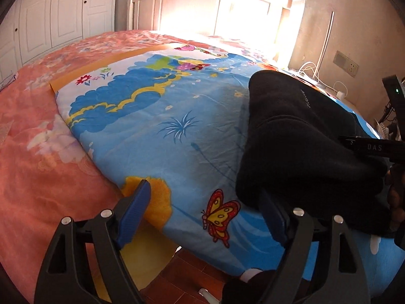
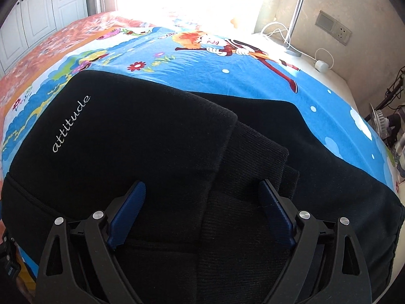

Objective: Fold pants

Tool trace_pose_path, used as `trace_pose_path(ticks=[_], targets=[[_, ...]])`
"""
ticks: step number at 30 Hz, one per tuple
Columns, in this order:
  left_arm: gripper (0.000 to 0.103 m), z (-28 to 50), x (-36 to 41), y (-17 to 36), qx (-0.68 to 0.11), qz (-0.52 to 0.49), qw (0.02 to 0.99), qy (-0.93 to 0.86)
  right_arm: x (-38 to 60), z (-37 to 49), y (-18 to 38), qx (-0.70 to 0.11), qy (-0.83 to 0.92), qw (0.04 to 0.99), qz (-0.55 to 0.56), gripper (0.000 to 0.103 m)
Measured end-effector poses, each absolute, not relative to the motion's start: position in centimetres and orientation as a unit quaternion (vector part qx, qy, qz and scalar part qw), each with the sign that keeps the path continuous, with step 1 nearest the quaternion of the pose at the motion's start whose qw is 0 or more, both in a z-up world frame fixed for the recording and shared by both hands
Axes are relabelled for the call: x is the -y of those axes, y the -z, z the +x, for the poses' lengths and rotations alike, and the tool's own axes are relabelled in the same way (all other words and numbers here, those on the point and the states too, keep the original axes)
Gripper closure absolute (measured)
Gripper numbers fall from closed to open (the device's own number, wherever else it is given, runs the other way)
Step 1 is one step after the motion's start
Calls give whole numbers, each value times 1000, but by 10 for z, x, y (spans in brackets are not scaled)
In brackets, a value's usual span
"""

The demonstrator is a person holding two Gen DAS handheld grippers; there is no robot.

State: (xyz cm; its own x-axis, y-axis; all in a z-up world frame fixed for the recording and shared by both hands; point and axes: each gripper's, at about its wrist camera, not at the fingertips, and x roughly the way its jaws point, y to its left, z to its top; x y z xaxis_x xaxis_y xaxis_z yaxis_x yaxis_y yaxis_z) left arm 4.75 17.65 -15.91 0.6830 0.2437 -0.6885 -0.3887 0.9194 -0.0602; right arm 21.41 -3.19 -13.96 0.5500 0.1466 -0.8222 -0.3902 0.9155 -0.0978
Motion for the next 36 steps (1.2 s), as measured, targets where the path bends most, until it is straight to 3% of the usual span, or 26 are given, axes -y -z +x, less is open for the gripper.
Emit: trace_pose_path(ticks=[7,11,14,15,16,18,21,26,28,31,36], targets=[[22,49,-141,140,-336,-9,928,-161,32,215,139,-447,-155,870,-134,16],[21,52,-187,149,-366,-113,909,-163,33,213,140,-444,-161,871,-134,16],[20,50,-184,149,-375,-96,912,-139,34,214,140,-442,-160,873,-131,15],[27,48,-179,144,-376,-87,915,-119,33,213,140,-441,-159,874,-131,15],[48,43,-174,138,-372,-76,921,-92,33,213,140,-441,-159,874,-130,15],[76,28,-161,125,-352,-32,933,-61,34,214,140,-440,-160,874,-128,15],[88,11,-145,101,-299,31,951,-67,34,212,140,-437,-159,876,-128,14],[88,36,-126,70,-259,0,966,-17,34,211,140,-436,-161,876,-128,14],[88,54,-123,76,-274,-8,962,-9,35,211,140,-436,-162,876,-128,14],[90,78,-142,117,-358,-48,932,-18,35,211,140,-436,-164,876,-128,14],[90,68,-145,111,-359,-15,933,-28,34,210,139,-433,-164,878,-126,14]])
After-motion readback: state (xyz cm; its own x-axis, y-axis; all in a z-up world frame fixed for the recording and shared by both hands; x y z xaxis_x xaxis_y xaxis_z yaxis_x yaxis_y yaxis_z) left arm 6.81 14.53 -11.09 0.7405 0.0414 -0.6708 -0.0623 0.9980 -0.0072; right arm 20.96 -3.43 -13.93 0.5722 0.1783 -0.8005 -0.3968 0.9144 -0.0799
